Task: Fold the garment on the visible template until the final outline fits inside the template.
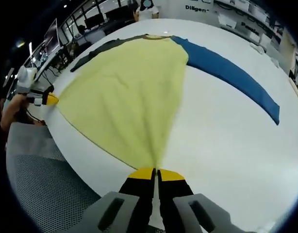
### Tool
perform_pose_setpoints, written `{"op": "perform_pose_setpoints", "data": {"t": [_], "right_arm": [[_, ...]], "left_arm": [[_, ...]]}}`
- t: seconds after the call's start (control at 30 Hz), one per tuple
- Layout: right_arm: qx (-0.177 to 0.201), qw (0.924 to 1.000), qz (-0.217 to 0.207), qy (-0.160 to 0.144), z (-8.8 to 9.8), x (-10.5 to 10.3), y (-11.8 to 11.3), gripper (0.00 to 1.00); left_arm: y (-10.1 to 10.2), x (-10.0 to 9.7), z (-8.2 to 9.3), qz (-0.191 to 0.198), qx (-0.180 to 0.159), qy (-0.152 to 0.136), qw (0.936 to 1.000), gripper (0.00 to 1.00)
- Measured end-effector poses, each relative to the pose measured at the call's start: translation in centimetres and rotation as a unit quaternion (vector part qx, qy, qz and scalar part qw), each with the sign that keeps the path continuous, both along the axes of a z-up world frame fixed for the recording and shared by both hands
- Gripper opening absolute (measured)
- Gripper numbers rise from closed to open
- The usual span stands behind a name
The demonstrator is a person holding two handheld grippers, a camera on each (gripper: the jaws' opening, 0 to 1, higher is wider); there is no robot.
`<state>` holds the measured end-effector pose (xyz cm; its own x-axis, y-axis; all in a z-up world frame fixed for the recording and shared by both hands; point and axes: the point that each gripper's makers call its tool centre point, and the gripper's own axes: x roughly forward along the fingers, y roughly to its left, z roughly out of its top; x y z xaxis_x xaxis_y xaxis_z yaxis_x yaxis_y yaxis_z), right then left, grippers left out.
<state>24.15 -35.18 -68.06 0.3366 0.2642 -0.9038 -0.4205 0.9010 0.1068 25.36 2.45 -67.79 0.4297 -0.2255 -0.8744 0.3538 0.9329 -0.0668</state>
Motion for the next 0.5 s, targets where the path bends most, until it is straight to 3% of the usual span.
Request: {"op": "perform_pose_setpoints", "data": {"t": [0.23,0.5], "right_arm": [[-0.003,0.9999,0.011,0.002,-0.08,-0.31,0.05,0.00],[0.006,1.0000,0.002,-0.002,-0.09,-0.12,0.04,0.02]], "left_arm": [[-0.11,-0.13,0.01,-0.008,0.007,-0.001,0.9999,0.00],[-0.29,-0.05,0.07,0.016,-0.018,-0.006,0.9997,0.04]]}}
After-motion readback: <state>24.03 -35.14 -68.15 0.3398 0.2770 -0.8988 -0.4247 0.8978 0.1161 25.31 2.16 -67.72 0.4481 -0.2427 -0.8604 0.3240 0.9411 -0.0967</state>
